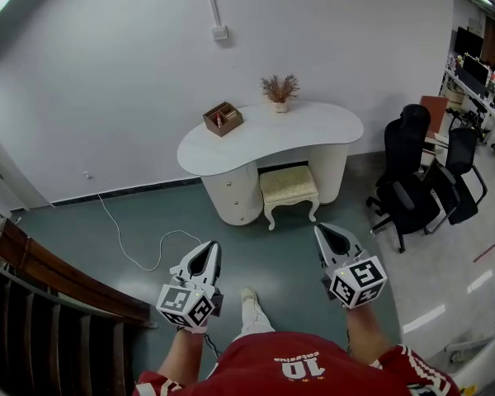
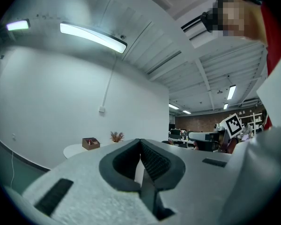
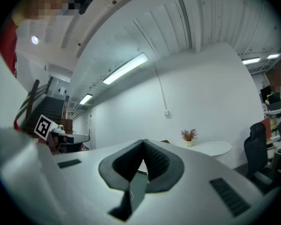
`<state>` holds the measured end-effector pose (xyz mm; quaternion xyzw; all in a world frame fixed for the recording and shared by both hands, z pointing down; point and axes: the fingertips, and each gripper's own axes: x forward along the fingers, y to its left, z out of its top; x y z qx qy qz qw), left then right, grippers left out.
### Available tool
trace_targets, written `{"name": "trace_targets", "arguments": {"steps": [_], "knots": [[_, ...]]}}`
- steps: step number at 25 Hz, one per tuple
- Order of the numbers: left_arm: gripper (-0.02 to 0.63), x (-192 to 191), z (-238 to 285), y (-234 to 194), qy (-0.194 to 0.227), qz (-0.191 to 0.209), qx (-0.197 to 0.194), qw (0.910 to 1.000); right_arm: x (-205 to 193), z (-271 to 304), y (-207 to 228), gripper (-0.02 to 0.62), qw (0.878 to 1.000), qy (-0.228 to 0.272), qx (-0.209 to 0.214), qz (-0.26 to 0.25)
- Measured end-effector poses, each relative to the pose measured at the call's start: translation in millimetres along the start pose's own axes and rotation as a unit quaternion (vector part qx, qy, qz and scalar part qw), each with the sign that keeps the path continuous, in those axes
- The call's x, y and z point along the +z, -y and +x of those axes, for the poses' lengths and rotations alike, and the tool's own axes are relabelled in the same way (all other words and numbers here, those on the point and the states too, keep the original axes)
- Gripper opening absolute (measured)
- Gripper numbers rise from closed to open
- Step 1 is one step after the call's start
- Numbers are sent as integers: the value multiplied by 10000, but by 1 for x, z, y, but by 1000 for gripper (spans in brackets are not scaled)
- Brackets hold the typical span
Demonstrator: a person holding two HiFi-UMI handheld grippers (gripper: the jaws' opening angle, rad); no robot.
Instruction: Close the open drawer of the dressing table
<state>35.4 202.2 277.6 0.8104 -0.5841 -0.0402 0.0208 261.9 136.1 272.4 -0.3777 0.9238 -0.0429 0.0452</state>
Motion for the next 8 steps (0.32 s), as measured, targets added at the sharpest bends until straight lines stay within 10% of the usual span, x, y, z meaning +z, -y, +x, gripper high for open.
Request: {"name": "trace_targets", "arguments": {"steps": [8], "knots": [[-12, -3, -9, -10, 5, -235, 108, 9997, -1, 0, -13, 5, 10000, 21, 68, -36]]}}
